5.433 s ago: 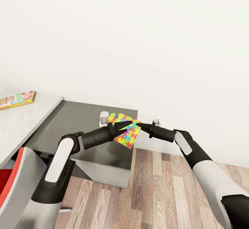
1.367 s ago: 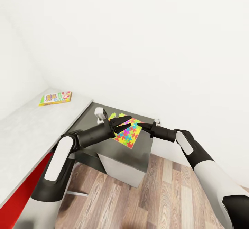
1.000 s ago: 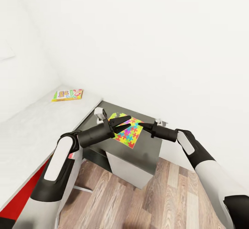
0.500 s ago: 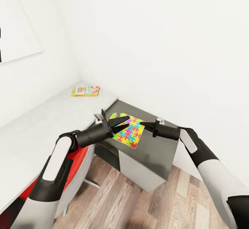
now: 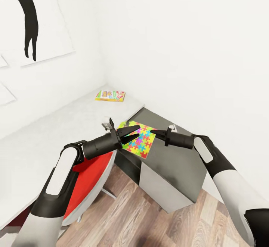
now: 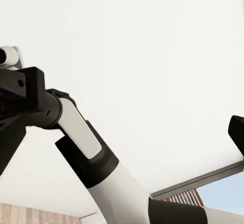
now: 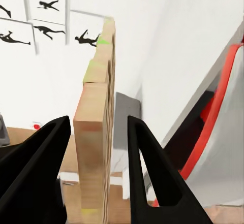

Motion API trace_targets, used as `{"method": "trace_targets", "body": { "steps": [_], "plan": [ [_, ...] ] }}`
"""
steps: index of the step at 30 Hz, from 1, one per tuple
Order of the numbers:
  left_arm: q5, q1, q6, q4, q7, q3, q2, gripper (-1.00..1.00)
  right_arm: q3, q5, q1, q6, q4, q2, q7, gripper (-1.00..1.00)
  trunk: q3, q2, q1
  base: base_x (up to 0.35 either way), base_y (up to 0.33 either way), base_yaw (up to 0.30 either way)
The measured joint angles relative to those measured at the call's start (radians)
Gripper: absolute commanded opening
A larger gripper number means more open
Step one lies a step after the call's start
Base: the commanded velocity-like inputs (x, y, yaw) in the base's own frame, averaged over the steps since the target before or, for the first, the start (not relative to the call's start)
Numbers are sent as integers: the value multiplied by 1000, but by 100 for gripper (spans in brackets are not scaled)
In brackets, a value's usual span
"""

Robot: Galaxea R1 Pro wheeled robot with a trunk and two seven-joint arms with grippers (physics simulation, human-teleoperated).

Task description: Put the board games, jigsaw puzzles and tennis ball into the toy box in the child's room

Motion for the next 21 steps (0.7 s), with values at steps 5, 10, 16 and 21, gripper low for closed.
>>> {"method": "trace_targets", "body": {
  "steps": [5,10,16,21],
  "plan": [
    [0,0,0,0,0,0,0,100,-1,-1,-13,1,-4,0,-10,-100,0,0,0,0,0,287],
    [0,0,0,0,0,0,0,100,-1,-1,-24,1,-4,0,-15,-100,0,0,0,0,0,287],
    [0,0,0,0,0,0,0,100,-2,0,-32,1,-5,0,-19,-100,0,0,0,0,0,287],
    [0,0,0,0,-1,0,0,100,-2,-1,-43,2,-6,0,-26,-100,0,0,0,0,0,287]
  ]
}}
